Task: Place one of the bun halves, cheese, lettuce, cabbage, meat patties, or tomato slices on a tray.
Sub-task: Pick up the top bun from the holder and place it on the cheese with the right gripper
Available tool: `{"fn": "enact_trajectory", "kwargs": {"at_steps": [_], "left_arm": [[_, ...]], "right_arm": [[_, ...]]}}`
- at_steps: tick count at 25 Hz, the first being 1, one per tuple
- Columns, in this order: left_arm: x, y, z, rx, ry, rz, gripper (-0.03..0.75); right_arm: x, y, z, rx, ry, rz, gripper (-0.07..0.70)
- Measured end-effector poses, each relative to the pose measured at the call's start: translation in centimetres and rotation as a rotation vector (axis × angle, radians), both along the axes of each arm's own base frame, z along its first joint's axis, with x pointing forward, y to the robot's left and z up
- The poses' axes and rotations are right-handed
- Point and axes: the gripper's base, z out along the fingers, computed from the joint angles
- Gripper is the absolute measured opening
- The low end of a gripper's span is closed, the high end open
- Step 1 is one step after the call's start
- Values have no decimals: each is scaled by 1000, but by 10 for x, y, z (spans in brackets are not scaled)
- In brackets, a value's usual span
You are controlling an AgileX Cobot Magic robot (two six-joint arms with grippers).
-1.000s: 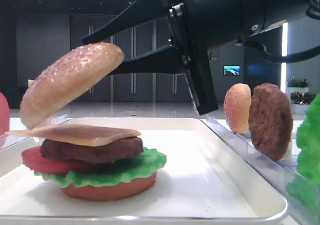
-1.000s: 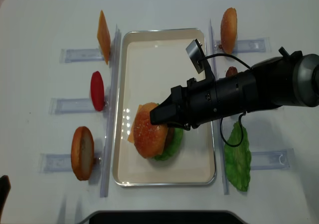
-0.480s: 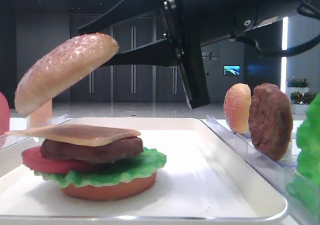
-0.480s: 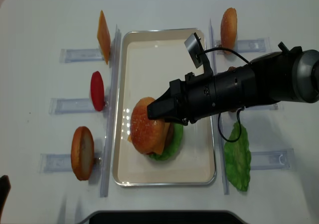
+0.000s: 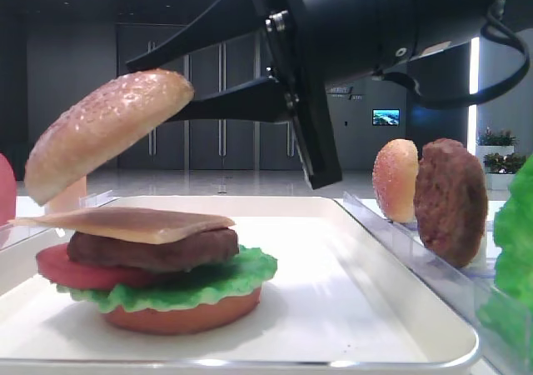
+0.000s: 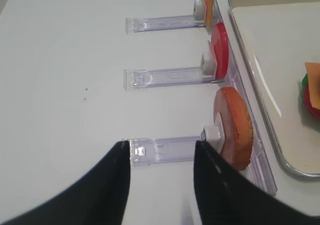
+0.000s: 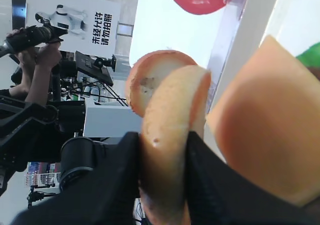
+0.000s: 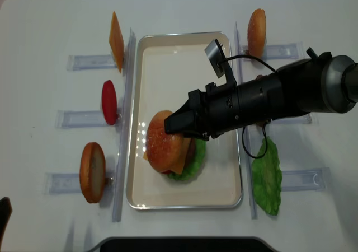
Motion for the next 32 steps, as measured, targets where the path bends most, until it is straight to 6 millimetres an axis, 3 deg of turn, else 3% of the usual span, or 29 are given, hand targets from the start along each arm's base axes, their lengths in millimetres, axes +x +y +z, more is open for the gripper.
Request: {"fn": "enact_trajectory", "kwargs": {"at_steps": [32], "left_arm": [[0,0,0,0,0,0,327]], "right_arm": [[2,1,-8,-12,7,3,199]]}}
